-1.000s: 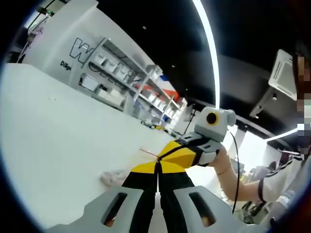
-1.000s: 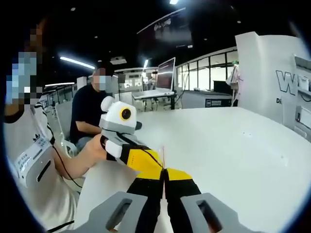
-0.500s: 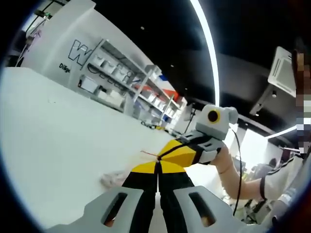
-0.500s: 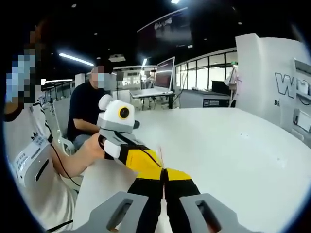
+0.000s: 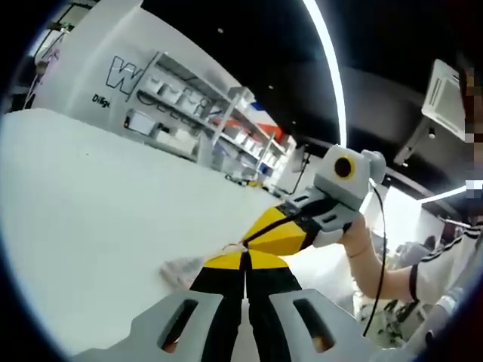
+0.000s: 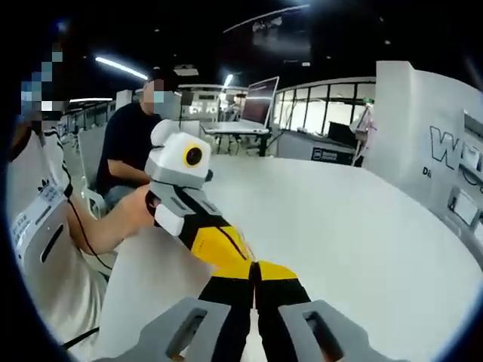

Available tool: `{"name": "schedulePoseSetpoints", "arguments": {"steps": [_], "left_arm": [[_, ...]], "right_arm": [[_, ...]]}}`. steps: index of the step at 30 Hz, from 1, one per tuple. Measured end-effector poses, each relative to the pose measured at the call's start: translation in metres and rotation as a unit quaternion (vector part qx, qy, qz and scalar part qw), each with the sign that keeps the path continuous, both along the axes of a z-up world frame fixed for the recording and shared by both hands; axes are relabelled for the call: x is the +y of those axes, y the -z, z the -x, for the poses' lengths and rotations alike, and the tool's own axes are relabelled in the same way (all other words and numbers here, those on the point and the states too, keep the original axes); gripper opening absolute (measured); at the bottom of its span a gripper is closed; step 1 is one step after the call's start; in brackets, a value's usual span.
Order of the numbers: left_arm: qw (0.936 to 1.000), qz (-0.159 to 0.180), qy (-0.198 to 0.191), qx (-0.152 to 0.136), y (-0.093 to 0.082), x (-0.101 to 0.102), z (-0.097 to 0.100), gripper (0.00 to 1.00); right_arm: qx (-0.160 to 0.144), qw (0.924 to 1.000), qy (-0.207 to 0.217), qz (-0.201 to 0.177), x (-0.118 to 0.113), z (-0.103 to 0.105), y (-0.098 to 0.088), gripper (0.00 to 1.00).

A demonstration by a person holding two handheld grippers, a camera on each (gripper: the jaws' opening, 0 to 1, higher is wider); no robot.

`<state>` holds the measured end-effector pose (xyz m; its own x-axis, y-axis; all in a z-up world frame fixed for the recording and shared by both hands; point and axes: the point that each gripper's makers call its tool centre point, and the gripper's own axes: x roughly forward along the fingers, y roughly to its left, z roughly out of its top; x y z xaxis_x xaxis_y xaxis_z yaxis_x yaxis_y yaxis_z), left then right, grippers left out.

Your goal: Open the resealable bag by pulling the two sides of the seal apart until the entire bag opening is separated and visibly accessible.

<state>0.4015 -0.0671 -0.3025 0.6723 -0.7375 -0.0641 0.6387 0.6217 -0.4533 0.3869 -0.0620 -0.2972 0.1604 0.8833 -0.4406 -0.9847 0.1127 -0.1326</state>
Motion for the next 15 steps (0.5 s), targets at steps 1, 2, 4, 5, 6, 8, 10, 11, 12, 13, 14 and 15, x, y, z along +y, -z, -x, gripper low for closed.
{"name": "schedulePoseSetpoints", "arguments": {"steps": [1, 2, 4, 5, 6, 8, 10, 11, 12, 13, 14, 15], "left_arm": [[1.0, 0.001, 0.002, 0.002, 0.0, 0.0, 0.0, 0.0], [1.0, 0.001, 0.003, 0.003, 0.001, -0.001, 0.001, 0.0], [1.0, 0.003, 0.003, 0.008, 0.001, -0.001, 0.0, 0.0], [0.9999, 0.005, 0.004, 0.011, 0.002, -0.001, 0.0, 0.0], [0.9999, 0.006, 0.005, 0.012, 0.002, -0.001, 0.0, 0.0], [0.9999, 0.006, 0.006, 0.013, 0.002, -0.001, 0.001, 0.0], [0.9998, 0.006, 0.007, 0.016, 0.003, -0.001, 0.0, 0.0], [0.9998, 0.006, 0.007, 0.017, 0.003, -0.001, 0.001, 0.0], [0.9998, 0.003, 0.008, 0.02, 0.005, -0.002, 0.001, 0.0], [0.9995, -0.003, 0.019, 0.027, 0.008, -0.005, 0.004, 0.0], [0.9994, -0.006, 0.02, 0.028, 0.01, -0.007, 0.004, 0.0], [0.9995, -0.009, 0.017, 0.023, 0.01, -0.009, 0.005, 0.0]], "right_arm": [[-0.002, 1.0, 0.001, 0.002, 0.0, 0.0, 0.0, 0.0], [-0.005, 1.0, 0.005, 0.003, 0.0, -0.001, 0.001, 0.0], [-0.01, 0.9999, 0.008, 0.007, 0.001, -0.002, 0.002, 0.0], [-0.015, 0.9998, 0.009, 0.01, 0.001, -0.001, 0.002, 0.0], [-0.02, 0.9997, 0.009, 0.012, 0.001, -0.001, 0.002, 0.0], [-0.031, 0.9993, 0.01, 0.017, 0.001, -0.001, 0.002, 0.0], [-0.041, 0.9988, 0.012, 0.022, 0.001, -0.001, 0.002, 0.0], [-0.048, 0.9984, 0.013, 0.027, 0.001, -0.001, 0.003, 0.0], [-0.062, 0.9973, 0.018, 0.035, 0.0, -0.003, 0.003, 0.0], [-0.09, 0.9949, 0.027, 0.039, -0.001, -0.007, 0.001, 0.0], [-0.102, 0.9934, 0.028, 0.045, -0.001, -0.006, 0.0, 0.0], [-0.1, 0.9936, 0.019, 0.05, 0.001, -0.002, 0.001, 0.0]]}}
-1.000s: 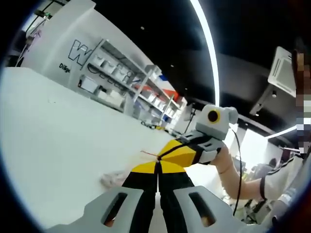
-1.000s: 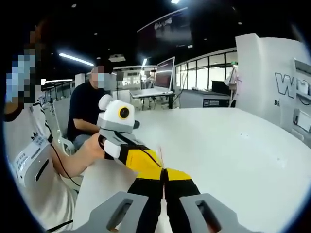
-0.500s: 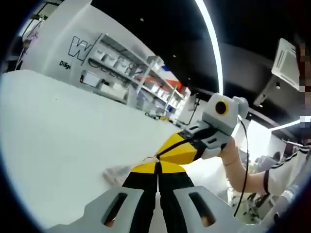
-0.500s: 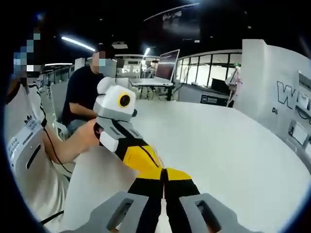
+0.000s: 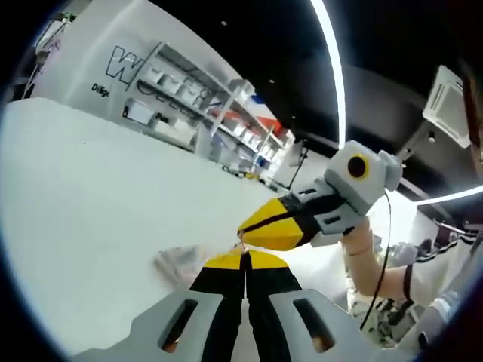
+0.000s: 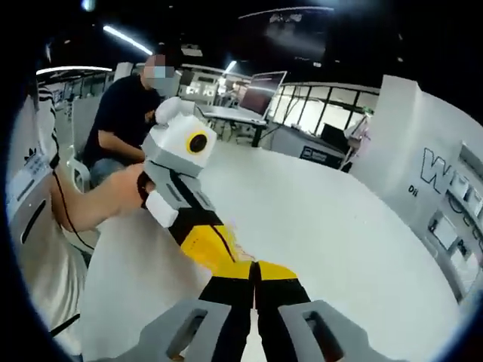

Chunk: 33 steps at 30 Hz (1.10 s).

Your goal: Open the resealable bag by pulling the two sides of the seal apart until the entire bag opening is separated and visibly accessible.

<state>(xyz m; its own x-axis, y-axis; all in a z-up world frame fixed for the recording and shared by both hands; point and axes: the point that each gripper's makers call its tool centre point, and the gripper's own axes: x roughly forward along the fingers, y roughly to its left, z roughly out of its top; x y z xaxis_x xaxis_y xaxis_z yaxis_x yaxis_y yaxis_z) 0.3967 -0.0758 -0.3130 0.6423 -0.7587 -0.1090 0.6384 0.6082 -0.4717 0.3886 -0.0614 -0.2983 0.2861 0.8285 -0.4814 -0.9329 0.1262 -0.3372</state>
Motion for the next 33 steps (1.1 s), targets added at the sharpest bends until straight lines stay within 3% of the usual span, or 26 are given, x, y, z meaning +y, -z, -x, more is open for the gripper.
{"name": "schedulePoseSetpoints", "arguments": {"steps": [16, 33], "left_arm": [[1.0, 0.001, -0.001, -0.006, -0.0023, 0.0022, 0.0009, 0.0], [0.9986, -0.045, -0.008, -0.027, -0.0002, 0.0022, 0.0012, 0.0]], "right_arm": [[0.002, 1.0, 0.008, -0.002, -0.0019, -0.0036, -0.0026, 0.0], [0.009, 0.9998, 0.015, 0.003, -0.0014, -0.0059, -0.0009, 0.0]]}}
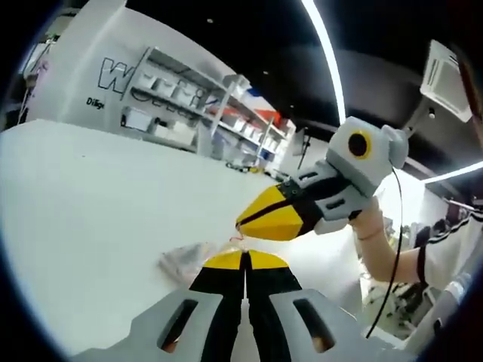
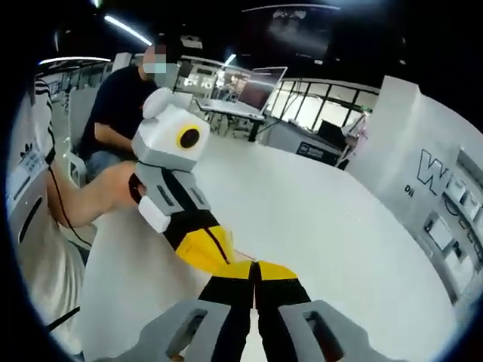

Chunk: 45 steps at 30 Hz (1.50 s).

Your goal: Open the resealable bag by pulling the two sides of the seal apart until the entire bag opening is separated and visibly accessible.

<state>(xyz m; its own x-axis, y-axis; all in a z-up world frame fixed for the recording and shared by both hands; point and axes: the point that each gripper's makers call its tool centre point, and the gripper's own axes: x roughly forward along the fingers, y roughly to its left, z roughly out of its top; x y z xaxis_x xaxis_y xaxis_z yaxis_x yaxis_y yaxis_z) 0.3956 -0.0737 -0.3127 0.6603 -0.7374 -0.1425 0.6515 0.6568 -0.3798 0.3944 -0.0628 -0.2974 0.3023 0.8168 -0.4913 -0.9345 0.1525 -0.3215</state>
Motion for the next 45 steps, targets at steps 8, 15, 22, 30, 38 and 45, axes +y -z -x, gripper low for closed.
{"name": "schedulePoseSetpoints", "arguments": {"steps": [8, 15, 22, 30, 38, 45], "left_arm": [[0.9999, -0.009, 0.0, -0.005, -0.002, -0.001, 0.0, 0.0], [0.9998, -0.017, 0.0, -0.005, -0.001, -0.001, 0.002, 0.0], [0.9995, -0.032, 0.001, -0.004, 0.002, -0.002, 0.002, 0.0], [0.9986, -0.052, 0.0, -0.012, 0.007, -0.002, 0.003, 0.01], [0.9982, -0.057, -0.004, -0.017, 0.006, -0.001, 0.004, 0.01], [0.998, -0.06, -0.003, -0.018, 0.006, -0.002, 0.006, 0.01]], "right_arm": [[-0.007, 0.9999, 0.006, -0.004, -0.002, -0.003, -0.004, 0.0], [-0.011, 0.9999, 0.009, -0.005, -0.002, -0.006, -0.007, 0.0], [-0.012, 0.9999, 0.01, -0.005, -0.002, -0.006, -0.008, 0.0], [-0.012, 0.9998, 0.013, -0.006, -0.002, -0.008, -0.007, 0.0], [-0.019, 0.9996, 0.018, -0.011, -0.002, -0.011, -0.01, 0.0], [-0.03, 0.9991, 0.024, -0.017, -0.002, -0.014, -0.015, 0.0]]}}
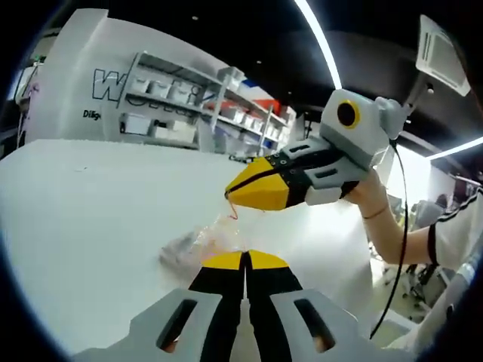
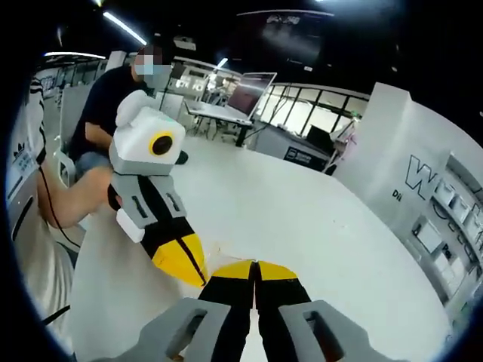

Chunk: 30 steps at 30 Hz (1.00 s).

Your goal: Open the resealable bag by pulling the two sides of the seal apart until the entire bag opening is separated and visibly accessible.

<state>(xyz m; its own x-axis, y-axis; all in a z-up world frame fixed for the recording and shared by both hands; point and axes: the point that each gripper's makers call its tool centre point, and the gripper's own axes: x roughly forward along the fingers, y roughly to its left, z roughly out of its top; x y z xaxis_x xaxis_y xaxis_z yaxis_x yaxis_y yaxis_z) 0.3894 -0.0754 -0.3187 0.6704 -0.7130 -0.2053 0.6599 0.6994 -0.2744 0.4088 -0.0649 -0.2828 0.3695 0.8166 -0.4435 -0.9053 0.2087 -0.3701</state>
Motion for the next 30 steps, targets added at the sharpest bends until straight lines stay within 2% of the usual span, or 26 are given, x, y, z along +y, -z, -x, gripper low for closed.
{"name": "schedulePoseSetpoints", "arguments": {"steps": [3, 30], "left_arm": [[1.0, 0.001, 0.001, 0.001, 0.0, -0.001, 0.001, 0.01], [1.0, 0.003, -0.003, -0.009, -0.009, -0.001, 0.003, 0.01]], "right_arm": [[-0.011, 0.9999, 0.007, -0.004, -0.001, -0.003, -0.005, 0.0], [-0.05, 0.9984, 0.018, -0.019, 0.004, -0.006, -0.022, 0.0]]}}
